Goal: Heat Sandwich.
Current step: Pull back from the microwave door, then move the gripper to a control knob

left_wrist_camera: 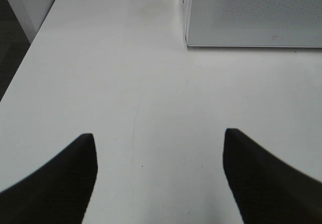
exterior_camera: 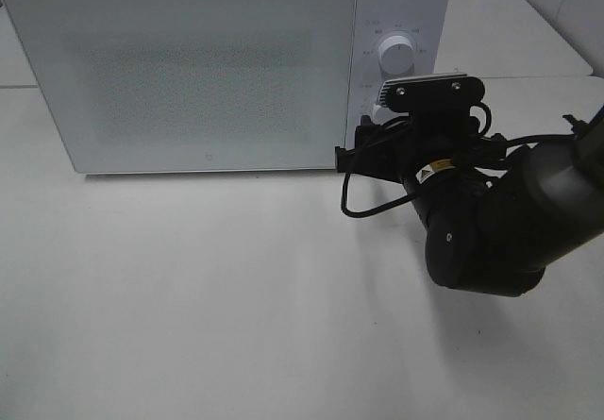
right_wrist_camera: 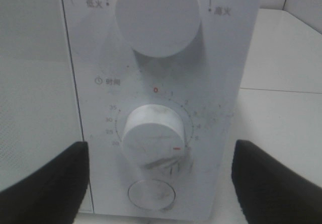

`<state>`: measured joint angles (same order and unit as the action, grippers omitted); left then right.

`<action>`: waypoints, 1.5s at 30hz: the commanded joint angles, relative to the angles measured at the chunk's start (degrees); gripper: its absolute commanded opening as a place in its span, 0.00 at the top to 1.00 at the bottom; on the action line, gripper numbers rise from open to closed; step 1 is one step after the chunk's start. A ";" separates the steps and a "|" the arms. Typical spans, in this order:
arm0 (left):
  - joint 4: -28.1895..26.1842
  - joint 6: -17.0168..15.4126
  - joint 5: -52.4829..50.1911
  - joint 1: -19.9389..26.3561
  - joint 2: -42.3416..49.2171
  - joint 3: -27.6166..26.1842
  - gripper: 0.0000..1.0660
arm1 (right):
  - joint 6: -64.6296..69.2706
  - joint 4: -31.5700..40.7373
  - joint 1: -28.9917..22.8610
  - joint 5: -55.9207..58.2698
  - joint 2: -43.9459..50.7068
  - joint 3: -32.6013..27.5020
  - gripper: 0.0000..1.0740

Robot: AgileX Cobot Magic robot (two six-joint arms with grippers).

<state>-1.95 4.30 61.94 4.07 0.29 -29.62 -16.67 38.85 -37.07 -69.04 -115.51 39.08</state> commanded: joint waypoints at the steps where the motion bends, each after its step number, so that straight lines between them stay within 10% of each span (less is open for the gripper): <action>1: -0.29 -0.57 -0.74 0.17 1.20 0.06 0.37 | 0.52 -2.98 0.40 -8.88 0.00 1.20 0.29; 32: -0.29 -0.52 -0.74 0.17 1.03 0.06 0.37 | 0.29 -2.18 1.09 -7.56 -6.82 8.42 0.33; 45: -0.29 -0.52 -0.74 0.17 1.03 0.06 0.37 | 0.69 -0.52 1.09 -11.00 -6.82 8.42 0.65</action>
<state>-1.95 4.30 61.94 4.07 0.29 -29.62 -16.39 39.82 -36.04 -70.19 -122.50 46.93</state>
